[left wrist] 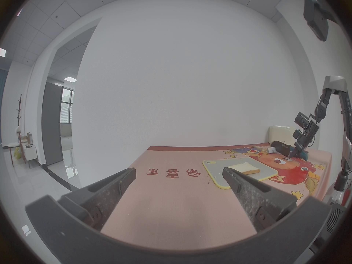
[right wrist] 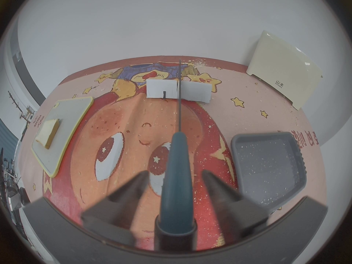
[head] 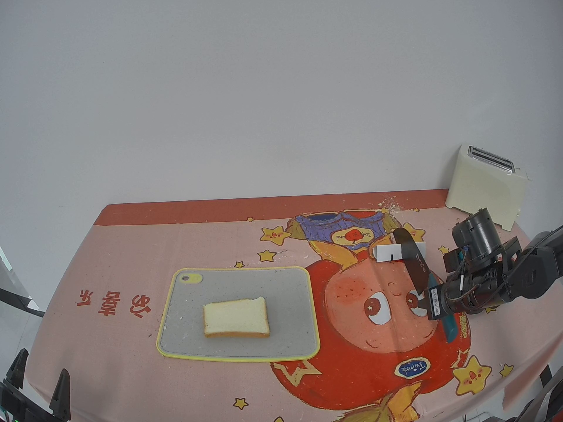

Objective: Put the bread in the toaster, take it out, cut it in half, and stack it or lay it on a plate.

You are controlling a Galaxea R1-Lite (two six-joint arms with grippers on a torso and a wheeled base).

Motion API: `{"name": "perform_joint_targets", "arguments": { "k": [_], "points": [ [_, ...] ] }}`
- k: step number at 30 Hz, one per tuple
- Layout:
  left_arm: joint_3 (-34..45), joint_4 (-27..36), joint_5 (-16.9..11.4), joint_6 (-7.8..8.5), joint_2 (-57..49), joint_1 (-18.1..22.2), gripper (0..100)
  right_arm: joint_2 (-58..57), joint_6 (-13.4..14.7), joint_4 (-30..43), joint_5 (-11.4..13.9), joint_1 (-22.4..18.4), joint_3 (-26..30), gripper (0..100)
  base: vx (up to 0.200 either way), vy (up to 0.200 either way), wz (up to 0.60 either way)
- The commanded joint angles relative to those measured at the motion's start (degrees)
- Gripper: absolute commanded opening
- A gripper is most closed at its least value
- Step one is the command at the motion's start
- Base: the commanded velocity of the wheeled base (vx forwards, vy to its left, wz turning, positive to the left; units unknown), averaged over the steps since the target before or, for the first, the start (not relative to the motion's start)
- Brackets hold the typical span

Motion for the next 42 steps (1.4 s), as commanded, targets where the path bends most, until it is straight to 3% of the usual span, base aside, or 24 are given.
{"name": "perform_joint_targets", "arguments": {
  "k": [1,24,29,30,33,34,37,38,42],
  "points": [
    [1.0,0.0,0.0,0.02,-0.5,0.0,100,0.2,0.0,-0.3,0.1,0.1,0.0,0,0.0,0.0,0.0],
    [1.0,0.0,0.0,0.02,-0.5,0.0,100,-8.9,-0.1,0.0,0.1,1.2,-3.7,0,0.0,0.0,0.0],
    [1.0,0.0,0.0,-0.07,-0.5,0.0,100,-13.0,-0.4,0.1,0.8,6.6,-2.8,0,0.0,0.0,0.0],
    [1.0,0.0,0.0,-0.07,-0.5,0.0,100,-14.9,-0.7,0.1,2.3,9.9,-1.9,0,0.0,0.0,0.0],
    [1.0,0.0,0.0,-0.07,-0.5,0.0,100,-15.7,-1.4,0.1,2.4,13.0,-1.3,0,0.0,0.0,0.0],
    [1.0,0.0,0.0,-0.07,-0.5,0.0,100,-16.3,-2.6,0.1,2.6,16.3,-0.2,0,0.0,0.0,0.0],
    [1.0,0.0,0.0,0.02,-0.5,0.0,100,-16.5,-3.7,0.0,2.7,19.3,1.0,0,0.0,0.0,0.0],
    [1.0,0.0,0.0,-0.07,-0.5,0.0,100,-16.6,-4.1,0.0,2.9,22.4,2.0,0,0.0,0.0,0.0],
    [1.0,0.0,0.0,-0.07,-0.5,0.0,100,-16.2,-3.7,0.1,5.4,27.2,2.3,0,0.0,0.0,0.0]
  ]
}}
